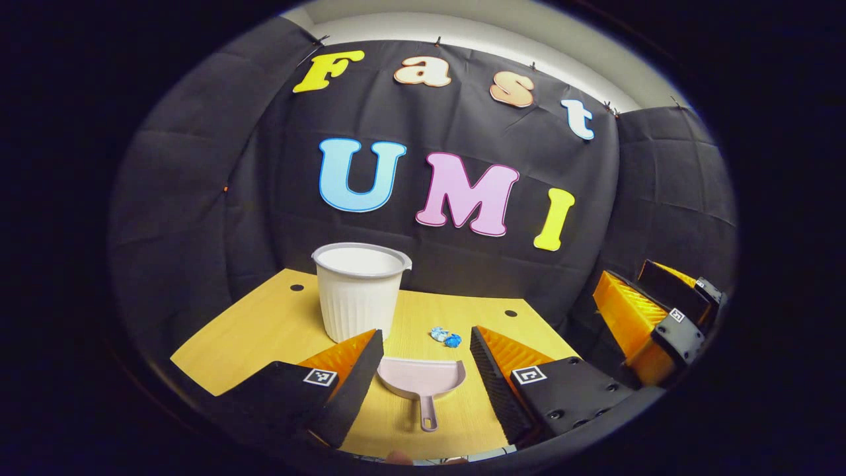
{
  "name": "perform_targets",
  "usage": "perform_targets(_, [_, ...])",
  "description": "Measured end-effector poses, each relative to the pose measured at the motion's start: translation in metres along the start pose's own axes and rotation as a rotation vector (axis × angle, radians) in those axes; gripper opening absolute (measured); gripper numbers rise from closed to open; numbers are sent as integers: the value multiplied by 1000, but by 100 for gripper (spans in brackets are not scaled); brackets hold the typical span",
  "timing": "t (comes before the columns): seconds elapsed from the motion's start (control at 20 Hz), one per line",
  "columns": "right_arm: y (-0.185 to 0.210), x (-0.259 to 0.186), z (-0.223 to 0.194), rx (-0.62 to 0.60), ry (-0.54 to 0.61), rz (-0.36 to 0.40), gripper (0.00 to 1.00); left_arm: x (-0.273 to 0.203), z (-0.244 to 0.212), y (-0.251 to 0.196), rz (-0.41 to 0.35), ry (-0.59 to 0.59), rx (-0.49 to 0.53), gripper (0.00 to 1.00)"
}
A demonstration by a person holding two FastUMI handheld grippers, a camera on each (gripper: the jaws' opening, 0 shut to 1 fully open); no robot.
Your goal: Pick up the small broom and dustpan from the desktop, sweep the trash into the dustpan with the broom, and then empty the trash into the garbage bin.
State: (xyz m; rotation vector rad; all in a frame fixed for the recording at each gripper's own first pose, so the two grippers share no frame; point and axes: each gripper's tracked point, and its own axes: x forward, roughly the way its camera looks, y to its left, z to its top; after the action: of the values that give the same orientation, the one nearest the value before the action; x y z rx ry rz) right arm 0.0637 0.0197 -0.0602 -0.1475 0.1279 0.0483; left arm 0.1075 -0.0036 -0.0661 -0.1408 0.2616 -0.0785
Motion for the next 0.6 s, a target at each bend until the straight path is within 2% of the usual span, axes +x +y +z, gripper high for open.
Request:
perform_targets(0.15, [1, 18, -4, -41, -8, 43, 97, 25, -37, 4, 39, 194, -33, 78])
perform_targets(0.4, [-14, 47, -20, -93, -20, 96, 96, 70, -96, -2, 53, 452, -124, 81])
perform_targets(0.6, [-37, 73, -53, -46, 49, 113, 98, 105, -156, -14, 80, 673, -144, 81])
